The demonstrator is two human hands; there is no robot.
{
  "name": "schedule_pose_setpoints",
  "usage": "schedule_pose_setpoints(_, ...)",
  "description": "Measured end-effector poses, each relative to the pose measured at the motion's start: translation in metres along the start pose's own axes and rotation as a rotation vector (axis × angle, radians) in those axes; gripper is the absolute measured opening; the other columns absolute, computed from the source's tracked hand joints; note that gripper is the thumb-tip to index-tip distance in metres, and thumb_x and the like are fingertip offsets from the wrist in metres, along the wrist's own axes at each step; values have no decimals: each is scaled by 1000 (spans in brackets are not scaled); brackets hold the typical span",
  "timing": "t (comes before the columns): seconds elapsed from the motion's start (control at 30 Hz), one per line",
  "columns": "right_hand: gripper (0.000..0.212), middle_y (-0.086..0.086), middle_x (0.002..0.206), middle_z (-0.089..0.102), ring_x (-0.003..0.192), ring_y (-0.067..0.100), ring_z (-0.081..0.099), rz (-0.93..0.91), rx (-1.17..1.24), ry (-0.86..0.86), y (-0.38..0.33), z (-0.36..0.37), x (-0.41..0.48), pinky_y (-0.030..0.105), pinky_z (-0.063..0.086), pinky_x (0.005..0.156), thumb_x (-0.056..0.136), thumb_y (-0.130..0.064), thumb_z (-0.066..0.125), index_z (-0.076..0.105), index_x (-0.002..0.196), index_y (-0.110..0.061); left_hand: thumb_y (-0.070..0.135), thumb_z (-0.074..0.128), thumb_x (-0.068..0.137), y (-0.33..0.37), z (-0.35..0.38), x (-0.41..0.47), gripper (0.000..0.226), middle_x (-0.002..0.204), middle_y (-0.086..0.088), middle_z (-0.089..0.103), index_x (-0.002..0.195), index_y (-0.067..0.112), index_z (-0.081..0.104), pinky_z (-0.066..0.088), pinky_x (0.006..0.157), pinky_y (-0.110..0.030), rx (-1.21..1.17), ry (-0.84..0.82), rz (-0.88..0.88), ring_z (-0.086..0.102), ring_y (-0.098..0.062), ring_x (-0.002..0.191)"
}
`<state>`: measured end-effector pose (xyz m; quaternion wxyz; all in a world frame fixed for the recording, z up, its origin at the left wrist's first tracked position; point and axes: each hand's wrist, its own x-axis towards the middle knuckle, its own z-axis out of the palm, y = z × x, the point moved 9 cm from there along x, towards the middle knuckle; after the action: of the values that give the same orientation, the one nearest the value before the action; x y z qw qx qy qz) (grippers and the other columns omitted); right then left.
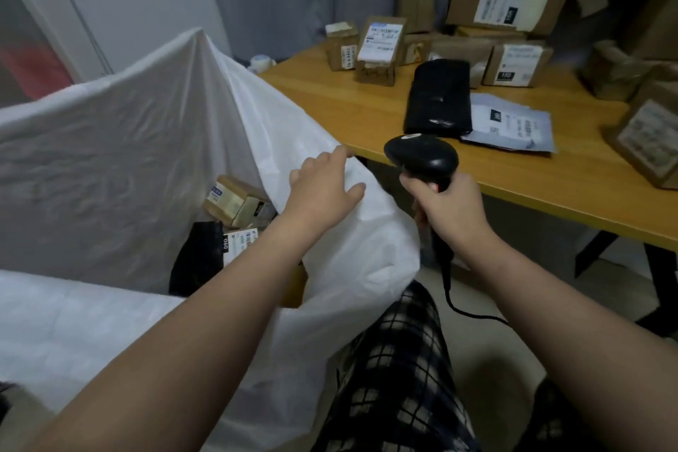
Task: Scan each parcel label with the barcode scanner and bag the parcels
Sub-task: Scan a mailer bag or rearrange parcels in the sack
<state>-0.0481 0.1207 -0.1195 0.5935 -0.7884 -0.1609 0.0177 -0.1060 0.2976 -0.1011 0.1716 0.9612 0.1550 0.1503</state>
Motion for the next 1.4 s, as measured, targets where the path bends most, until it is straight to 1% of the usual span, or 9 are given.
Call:
schedule_pose_setpoints(0.27,16,2,60,54,46,17,56,62,45,204,29,-104,47,31,50,53,87,-24,70,59,79,-16,37,55,94,115,47,59,52,136,-5,46,141,23,38,32,102,-40,50,-37,289,40,-26,127)
schedule_pose_setpoints(0.53,16,6,59,55,45,17,55,196,218,266,61,-135,68,27,50,54,90,-24,66,59,85,-11,48,53,94,139,94,145,76,160,-7,16,153,15,18,17,118,-37,209,-108,316,16,-24,147)
schedule_pose_setpoints(0.63,15,8,59,56,47,19,56,203,232,252,65,-133,71,29,50,56,90,-25,66,61,84,-13,46,48,97,136,112,159,65,158,-7,26,151,17,27,27,114,-39,246,-239,270,28,-25,142)
schedule_pose_setpoints(0.73,12,8,58,58,47,19,58,191,244,237,66,-132,71,31,52,58,90,-26,66,63,85,-16,25,41,103,130,107,161,35,137,-11,53,133,14,54,43,97,-40,264,-130,290,52,-30,121)
schedule_pose_setpoints(0.8,13,7,57,58,46,17,58,182,228,249,68,-133,70,30,52,58,90,-25,66,63,83,-15,21,40,102,127,102,155,27,119,-12,61,121,13,57,45,83,-39,342,-80,325,58,-31,106)
schedule_pose_setpoints(0.9,15,6,55,57,44,16,57,163,215,265,67,-133,68,30,52,57,89,-25,67,62,79,-15,37,43,101,125,96,143,28,108,-8,64,115,16,53,37,79,-35,441,-51,370,59,-29,99)
schedule_pose_setpoints(1.0,15,7,55,57,45,18,57,151,222,262,65,-132,67,32,52,58,89,-24,67,62,78,-16,60,42,93,121,87,132,51,104,-6,65,120,18,52,36,81,-34,524,-42,365,61,-27,97)
schedule_pose_setpoints(1.2,18,8,56,57,45,19,57,118,185,249,61,-132,63,31,51,57,89,-24,66,61,75,-13,85,23,73,112,83,88,98,118,-5,49,138,15,45,36,87,-33,580,-16,417,47,-22,107)
schedule_pose_setpoints(1.4,17,6,57,57,44,15,56,100,139,217,58,-132,58,23,50,53,90,-23,66,61,78,-12,52,60,87,103,84,86,65,153,-7,31,140,16,44,18,115,-40,491,-111,390,18,-29,145)
